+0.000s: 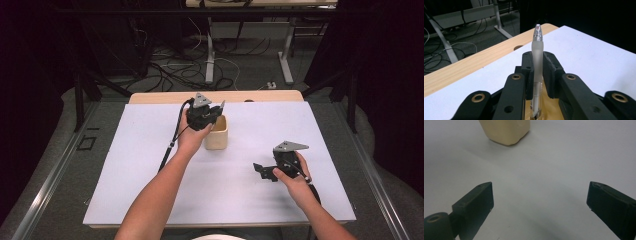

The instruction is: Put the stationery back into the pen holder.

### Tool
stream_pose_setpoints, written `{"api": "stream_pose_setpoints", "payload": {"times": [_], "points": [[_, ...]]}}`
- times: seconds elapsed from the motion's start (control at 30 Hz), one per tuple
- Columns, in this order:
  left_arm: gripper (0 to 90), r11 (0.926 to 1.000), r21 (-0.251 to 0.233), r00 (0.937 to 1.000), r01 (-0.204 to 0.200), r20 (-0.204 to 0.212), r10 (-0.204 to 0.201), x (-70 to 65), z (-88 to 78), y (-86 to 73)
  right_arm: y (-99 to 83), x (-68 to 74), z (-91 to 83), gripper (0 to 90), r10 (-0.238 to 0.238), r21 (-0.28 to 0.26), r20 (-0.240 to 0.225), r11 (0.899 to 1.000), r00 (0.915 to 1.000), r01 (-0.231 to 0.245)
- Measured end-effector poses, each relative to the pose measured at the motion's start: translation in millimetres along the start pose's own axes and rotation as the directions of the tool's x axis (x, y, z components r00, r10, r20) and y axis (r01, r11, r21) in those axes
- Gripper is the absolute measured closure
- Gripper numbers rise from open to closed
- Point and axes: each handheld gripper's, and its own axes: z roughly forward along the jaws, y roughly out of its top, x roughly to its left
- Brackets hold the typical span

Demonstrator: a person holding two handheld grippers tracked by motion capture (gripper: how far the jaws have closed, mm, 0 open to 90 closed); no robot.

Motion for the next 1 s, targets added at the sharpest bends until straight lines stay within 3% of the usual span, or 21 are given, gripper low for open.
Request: {"api": "stream_pose_setpoints", "payload": {"times": [0.37, 0.73, 1.0], "points": [[77.8, 0.9996, 0.028, 0.9999, 0.001, 0.014, -0.001, -3.2, 0.3, -1.1, -0.1, -0.4, -0.1, 7.1, 0.000, 0.001, 0.000, 1.000, 1.0000, 0.000], [49.9, 0.9991, 0.009, 0.9990, 0.041, 0.019, -0.041, -5.2, -13.2, 5.6, 0.1, -0.4, -0.4, 7.2, -0.003, 0.001, 0.000, 1.000, 1.0000, 0.003], [33.7, 0.9992, 0.021, 0.9992, 0.035, -0.022, -0.034, -11.3, -25.6, 9.5, 0.1, -0.4, -0.7, 7.2, -0.005, 0.000, 0.004, 1.000, 1.0000, 0.005]]}}
